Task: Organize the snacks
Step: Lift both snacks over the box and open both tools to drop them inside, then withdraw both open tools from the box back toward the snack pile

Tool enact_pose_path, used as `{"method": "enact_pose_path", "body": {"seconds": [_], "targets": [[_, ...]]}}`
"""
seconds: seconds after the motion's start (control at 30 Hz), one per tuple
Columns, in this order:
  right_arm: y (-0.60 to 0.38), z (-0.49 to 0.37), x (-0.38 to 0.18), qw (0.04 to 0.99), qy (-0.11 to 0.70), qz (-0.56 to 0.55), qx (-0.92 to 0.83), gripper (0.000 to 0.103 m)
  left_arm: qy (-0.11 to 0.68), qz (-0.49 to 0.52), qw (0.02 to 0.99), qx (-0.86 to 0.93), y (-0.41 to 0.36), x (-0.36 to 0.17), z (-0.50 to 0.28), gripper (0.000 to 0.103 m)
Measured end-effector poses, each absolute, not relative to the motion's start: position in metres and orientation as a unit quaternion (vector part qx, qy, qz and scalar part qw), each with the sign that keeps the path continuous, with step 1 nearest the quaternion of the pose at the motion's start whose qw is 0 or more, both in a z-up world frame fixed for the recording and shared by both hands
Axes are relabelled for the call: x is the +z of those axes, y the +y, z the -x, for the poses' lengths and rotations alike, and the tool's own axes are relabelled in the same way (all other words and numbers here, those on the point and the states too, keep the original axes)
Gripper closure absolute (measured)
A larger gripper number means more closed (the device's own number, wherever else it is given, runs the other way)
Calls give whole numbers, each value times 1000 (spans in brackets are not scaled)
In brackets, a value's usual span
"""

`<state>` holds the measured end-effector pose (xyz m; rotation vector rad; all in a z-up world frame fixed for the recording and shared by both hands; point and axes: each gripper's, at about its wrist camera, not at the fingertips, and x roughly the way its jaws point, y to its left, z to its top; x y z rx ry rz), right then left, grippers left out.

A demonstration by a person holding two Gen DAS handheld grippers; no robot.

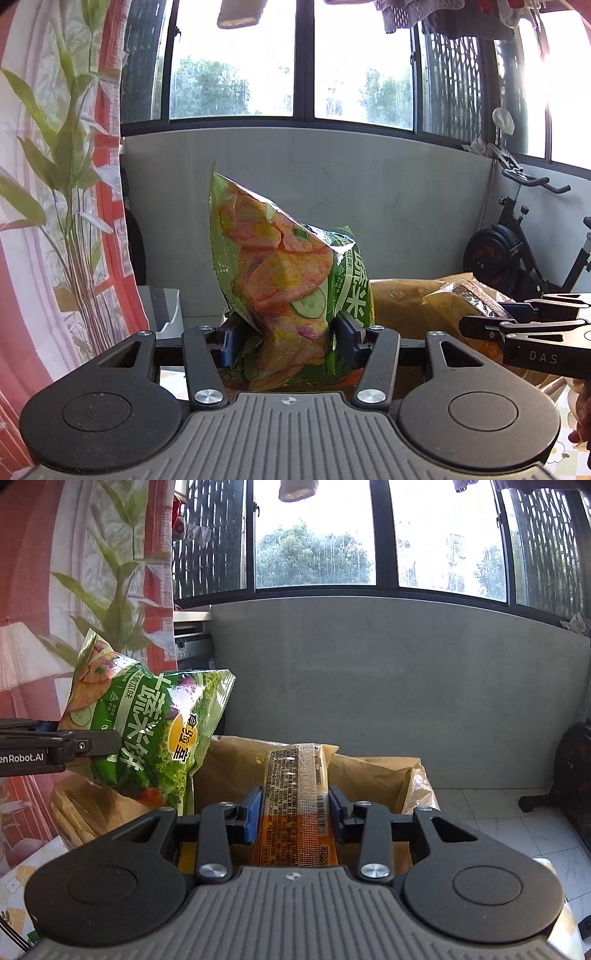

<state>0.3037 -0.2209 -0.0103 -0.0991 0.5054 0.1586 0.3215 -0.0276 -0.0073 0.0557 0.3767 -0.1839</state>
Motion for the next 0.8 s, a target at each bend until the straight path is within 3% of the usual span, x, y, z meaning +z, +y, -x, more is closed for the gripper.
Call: {"method": "enact_pose_path", "body": {"seconds": [0.13,0.23,0.27,0.8], "targets": [[-224,-304,-15,962,259,45,72,63,190,-12,976,-105,-23,-11,-324,42],[-225,-301,-13,963,256,55,68,51,186,-23,977,-100,-25,-9,-321,25],[-225,-300,-11,964,253,55,66,50,180,-26,979,-96,-25,-7,-319,24],[-226,-260,14,967,238,53,73,39,166,-6,982,-94,-9,17,-271,23]]}}
